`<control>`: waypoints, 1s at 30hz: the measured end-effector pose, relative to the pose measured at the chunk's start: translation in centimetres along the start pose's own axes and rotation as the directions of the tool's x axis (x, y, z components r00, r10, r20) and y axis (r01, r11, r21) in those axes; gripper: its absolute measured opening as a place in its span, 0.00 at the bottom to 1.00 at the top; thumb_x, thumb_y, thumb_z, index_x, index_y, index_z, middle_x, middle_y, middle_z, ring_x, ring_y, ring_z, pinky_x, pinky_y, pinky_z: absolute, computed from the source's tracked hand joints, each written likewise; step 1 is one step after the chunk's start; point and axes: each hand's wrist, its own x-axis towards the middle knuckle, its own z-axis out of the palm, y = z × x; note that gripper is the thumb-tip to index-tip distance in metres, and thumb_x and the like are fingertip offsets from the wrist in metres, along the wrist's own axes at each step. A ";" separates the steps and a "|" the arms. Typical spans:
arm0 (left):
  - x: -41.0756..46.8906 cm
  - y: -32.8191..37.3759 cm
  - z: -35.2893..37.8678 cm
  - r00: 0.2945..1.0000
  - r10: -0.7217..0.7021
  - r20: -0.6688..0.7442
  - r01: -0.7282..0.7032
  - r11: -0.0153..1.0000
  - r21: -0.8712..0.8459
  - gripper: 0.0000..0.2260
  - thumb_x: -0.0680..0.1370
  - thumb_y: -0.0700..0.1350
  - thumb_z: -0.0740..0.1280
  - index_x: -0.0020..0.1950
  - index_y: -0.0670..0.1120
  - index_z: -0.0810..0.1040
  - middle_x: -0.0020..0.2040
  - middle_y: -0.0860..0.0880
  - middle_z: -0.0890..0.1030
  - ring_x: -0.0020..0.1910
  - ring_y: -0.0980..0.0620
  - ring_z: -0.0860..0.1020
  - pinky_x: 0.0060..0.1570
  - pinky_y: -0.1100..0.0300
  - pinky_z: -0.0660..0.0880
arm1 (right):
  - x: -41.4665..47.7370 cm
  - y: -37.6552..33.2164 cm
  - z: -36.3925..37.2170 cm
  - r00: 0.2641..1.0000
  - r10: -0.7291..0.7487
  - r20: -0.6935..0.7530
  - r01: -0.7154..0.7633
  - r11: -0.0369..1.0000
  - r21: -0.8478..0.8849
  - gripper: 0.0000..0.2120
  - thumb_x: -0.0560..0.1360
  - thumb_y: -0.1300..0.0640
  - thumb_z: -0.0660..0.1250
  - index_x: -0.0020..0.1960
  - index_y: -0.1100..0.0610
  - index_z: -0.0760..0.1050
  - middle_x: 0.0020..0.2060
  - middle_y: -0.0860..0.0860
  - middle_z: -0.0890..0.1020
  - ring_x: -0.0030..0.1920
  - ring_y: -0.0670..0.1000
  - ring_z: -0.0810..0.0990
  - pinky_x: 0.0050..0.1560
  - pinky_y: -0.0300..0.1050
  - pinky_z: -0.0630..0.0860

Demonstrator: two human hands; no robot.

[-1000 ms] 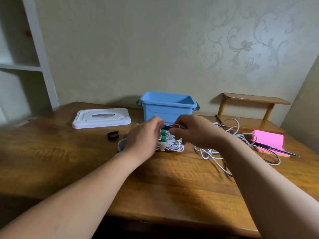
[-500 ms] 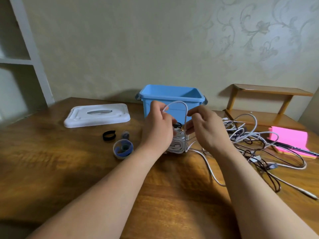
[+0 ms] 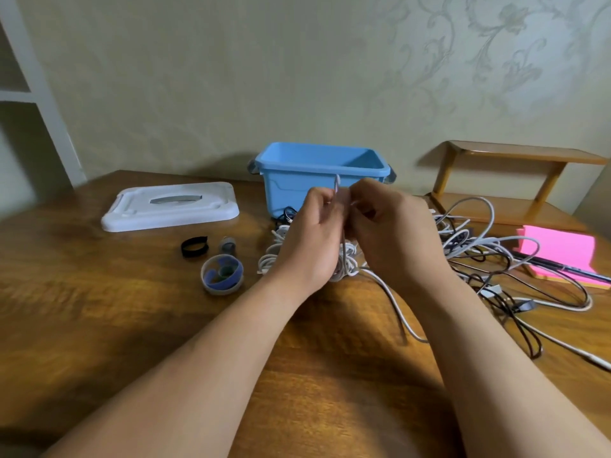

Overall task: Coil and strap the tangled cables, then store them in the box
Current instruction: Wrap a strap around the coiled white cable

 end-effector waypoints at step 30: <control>0.3 -0.9 -1.8 0.998 0.002 0.059 -0.007 0.996 0.092 0.13 0.89 0.53 0.57 0.71 0.54 0.75 0.57 0.57 0.77 0.53 0.61 0.76 0.54 0.65 0.71 | 0.2 2.3 -2.8 0.850 0.304 0.430 -0.458 0.830 0.319 0.05 0.81 0.55 0.73 0.50 0.57 0.84 0.31 0.52 0.83 0.33 0.51 0.80 0.39 0.50 0.78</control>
